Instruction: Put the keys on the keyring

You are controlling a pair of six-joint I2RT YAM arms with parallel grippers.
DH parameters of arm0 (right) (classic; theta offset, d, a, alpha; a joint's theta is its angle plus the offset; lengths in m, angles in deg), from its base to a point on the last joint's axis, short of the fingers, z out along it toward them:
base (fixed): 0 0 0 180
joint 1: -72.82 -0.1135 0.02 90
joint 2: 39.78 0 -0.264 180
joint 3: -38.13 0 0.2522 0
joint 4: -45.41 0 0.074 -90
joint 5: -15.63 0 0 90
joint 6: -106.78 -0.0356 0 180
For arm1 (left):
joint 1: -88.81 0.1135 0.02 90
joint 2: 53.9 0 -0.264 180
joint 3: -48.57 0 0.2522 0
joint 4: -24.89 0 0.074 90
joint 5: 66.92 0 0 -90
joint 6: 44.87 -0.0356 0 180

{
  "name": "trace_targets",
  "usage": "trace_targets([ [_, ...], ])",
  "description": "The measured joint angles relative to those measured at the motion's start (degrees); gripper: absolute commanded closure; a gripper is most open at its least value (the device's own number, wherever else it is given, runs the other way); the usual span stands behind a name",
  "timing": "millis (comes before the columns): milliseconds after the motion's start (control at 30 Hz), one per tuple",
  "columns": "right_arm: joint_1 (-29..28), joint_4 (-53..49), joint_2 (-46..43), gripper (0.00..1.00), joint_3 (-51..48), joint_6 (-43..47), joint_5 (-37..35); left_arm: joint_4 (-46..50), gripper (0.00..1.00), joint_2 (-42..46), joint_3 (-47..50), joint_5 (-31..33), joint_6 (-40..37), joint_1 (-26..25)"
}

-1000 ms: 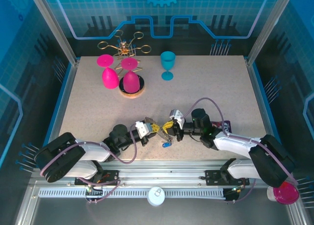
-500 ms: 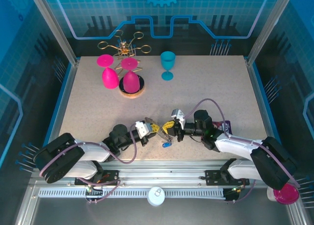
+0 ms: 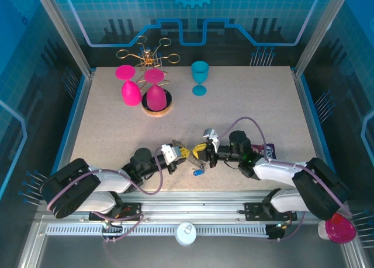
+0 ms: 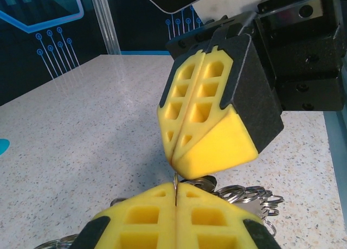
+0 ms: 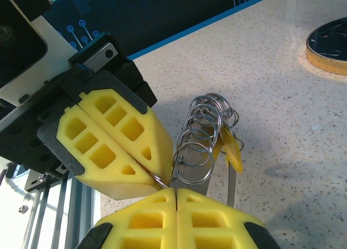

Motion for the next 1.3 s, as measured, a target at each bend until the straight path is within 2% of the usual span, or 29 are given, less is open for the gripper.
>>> trace_targets([
  [767,0.26,-1.86,3.08,1.00,2.99,-5.79,-0.20,1.03,1.00,0.35,-0.02,0.76,-0.55,0.57],
  [1067,2.10,-4.59,4.15,1.00,5.05,-6.95,-3.89,1.64,1.00,1.09,-0.02,-0.92,-0.92,-0.20],
  [1300,2.43,-4.81,3.72,1.00,4.59,-6.95,-2.23,1.66,1.00,1.09,-0.02,-0.90,-1.62,-0.20],
])
